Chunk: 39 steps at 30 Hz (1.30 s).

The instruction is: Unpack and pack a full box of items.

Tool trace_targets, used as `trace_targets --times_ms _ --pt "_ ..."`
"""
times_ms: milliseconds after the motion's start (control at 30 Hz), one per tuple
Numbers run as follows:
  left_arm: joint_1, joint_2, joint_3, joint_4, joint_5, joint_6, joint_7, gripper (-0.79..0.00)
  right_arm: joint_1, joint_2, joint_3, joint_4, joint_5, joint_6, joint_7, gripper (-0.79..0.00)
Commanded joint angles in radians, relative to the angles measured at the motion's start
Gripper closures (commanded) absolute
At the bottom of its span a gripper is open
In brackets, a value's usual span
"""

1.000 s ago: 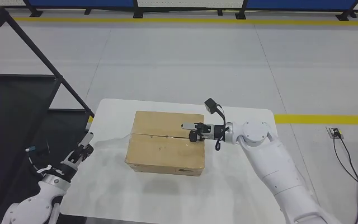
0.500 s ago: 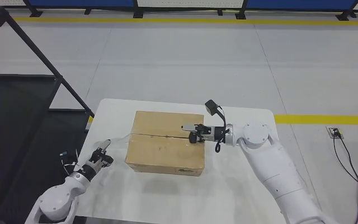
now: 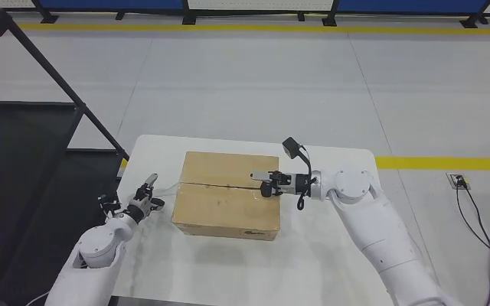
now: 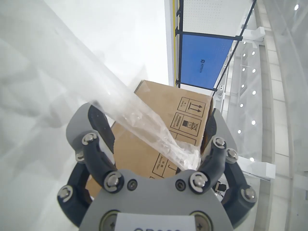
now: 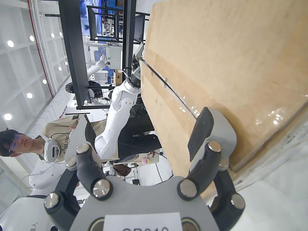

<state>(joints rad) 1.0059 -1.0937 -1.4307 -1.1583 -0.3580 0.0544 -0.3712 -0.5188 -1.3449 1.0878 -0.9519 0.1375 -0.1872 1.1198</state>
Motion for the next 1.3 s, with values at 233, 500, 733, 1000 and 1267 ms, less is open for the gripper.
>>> trace_targets --times_ms 233,500,733,1000,1267 --pt "-0.013 -0.002 -0.041 0.023 -0.039 -0.144 -0.012 -0.785 -0.014 0.011 0.013 -0.016 0.005 0.001 0.004 -0.785" --pt "0.020 0.001 -0.076 -0.060 -0.026 -0.235 -0.009 -0.785 -0.013 0.016 0.011 -0.013 0.013 -0.012 0.012 -0.785" --pt "0.056 0.002 -0.102 -0.154 -0.029 -0.263 0.000 -0.785 -0.023 0.022 0.015 -0.013 0.020 -0.024 0.015 -0.785" --pt "0.067 0.001 -0.115 -0.187 -0.033 -0.270 -0.013 -0.785 -0.041 0.031 0.024 -0.035 0.020 -0.024 0.014 -0.785" --pt "0.079 0.002 -0.118 -0.252 0.014 -0.331 -0.026 -0.785 -0.054 0.039 0.027 -0.057 0.019 -0.018 0.009 -0.785"
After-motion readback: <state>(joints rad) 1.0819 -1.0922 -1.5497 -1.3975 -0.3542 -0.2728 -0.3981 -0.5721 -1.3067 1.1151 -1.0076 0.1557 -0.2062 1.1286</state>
